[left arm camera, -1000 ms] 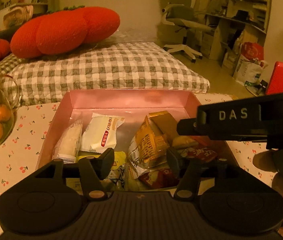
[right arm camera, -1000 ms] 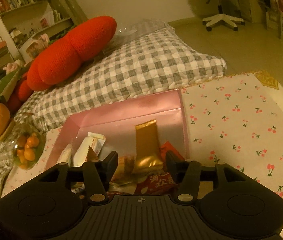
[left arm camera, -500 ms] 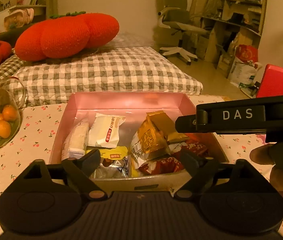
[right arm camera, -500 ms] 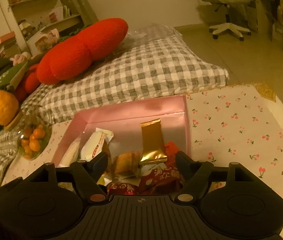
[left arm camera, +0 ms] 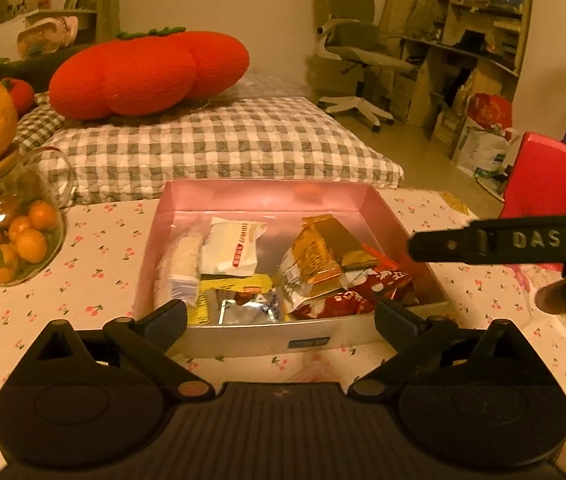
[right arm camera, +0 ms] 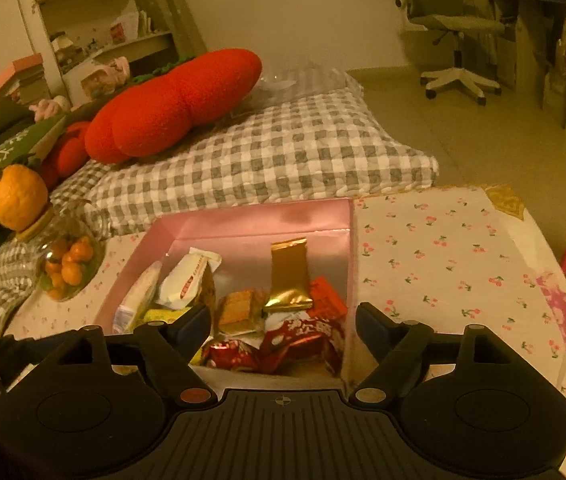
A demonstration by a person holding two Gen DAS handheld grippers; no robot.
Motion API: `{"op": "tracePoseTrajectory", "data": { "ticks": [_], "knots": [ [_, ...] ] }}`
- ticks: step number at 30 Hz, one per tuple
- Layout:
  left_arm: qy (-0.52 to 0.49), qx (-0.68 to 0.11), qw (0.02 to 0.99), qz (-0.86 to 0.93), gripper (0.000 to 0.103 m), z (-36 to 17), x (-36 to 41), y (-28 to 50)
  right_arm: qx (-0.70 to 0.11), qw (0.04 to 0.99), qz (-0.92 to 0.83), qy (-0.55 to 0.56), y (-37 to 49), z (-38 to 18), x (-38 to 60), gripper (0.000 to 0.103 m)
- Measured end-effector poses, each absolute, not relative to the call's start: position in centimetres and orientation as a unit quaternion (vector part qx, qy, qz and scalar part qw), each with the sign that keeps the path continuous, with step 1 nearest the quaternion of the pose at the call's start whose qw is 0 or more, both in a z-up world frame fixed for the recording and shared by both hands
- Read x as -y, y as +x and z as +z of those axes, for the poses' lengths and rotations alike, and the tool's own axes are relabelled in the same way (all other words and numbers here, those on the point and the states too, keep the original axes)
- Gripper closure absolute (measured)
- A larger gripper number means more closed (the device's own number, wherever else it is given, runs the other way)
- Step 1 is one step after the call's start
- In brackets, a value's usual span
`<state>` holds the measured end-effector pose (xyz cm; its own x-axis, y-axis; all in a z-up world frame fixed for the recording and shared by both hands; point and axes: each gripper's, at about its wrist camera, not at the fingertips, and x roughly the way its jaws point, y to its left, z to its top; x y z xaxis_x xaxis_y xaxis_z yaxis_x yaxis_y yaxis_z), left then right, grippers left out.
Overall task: Organize snacks
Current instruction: 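Withdraw both tools from the box toward the remaining snacks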
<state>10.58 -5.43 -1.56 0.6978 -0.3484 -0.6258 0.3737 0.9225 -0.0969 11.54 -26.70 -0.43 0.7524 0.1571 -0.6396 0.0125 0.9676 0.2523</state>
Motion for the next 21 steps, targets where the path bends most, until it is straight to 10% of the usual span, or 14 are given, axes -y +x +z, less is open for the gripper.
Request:
{"op": "tracePoseTrajectory", "data": {
  "ticks": [21],
  "knots": [
    [0.05,-0.328,0.925,-0.187,0.001,-1.8,0.1,7.4,-0.355,0.931,0.072,0.053,6.4,-1.0,26.4,0.022]
  ]
}}
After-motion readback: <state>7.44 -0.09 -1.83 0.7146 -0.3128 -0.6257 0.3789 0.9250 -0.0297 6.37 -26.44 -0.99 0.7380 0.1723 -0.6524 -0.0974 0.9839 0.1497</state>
